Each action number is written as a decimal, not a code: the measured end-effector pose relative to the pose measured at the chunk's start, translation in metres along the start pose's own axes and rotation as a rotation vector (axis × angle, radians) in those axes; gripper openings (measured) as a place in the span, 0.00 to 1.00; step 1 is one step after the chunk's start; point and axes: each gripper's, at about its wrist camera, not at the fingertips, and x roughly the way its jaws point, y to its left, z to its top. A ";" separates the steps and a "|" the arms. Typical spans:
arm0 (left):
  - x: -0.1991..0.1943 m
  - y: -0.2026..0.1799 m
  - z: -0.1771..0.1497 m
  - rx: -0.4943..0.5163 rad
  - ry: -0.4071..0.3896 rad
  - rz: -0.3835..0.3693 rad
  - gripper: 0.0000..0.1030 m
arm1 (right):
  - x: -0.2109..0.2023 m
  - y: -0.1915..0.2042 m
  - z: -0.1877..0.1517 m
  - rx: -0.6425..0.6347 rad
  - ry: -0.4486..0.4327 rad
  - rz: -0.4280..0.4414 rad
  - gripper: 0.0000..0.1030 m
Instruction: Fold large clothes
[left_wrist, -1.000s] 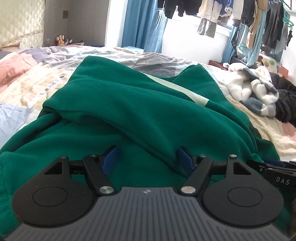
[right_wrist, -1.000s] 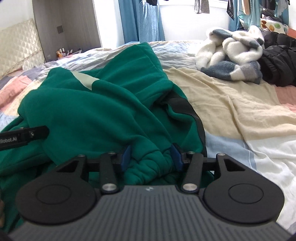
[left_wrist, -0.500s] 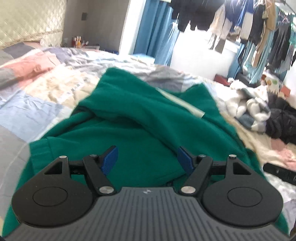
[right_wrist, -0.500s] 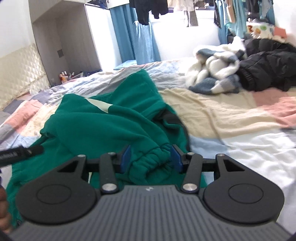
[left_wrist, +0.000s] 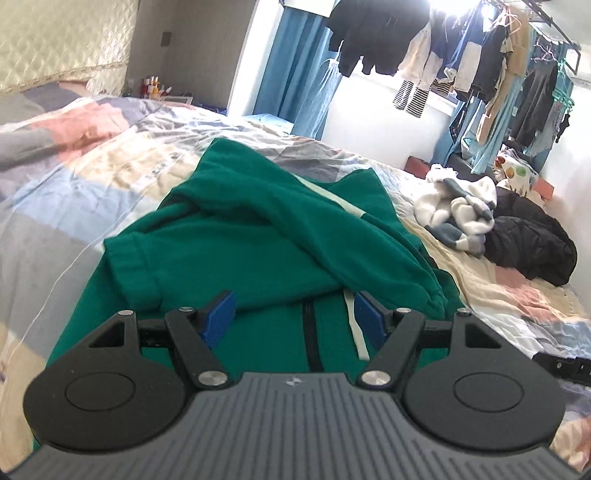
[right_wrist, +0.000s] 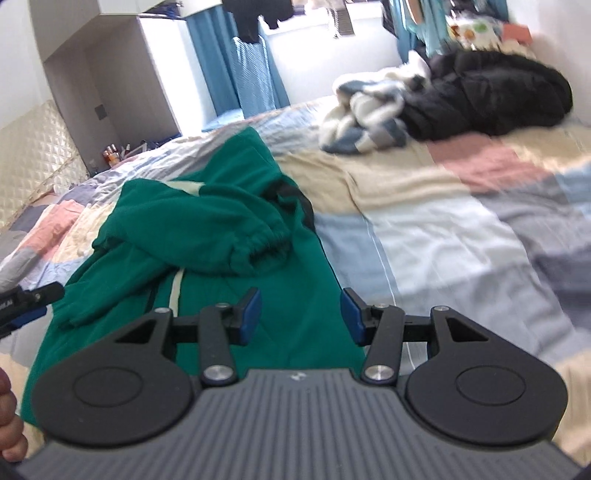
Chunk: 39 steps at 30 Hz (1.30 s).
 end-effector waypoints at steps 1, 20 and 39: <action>-0.004 0.003 -0.003 0.001 0.001 0.000 0.74 | -0.001 -0.003 -0.002 0.015 0.014 0.012 0.51; -0.042 0.149 0.021 -0.313 0.321 0.177 0.75 | 0.052 -0.068 -0.009 0.400 0.351 0.121 0.69; -0.014 0.212 -0.007 -0.673 0.467 0.105 0.75 | 0.080 -0.097 -0.026 0.634 0.478 0.196 0.82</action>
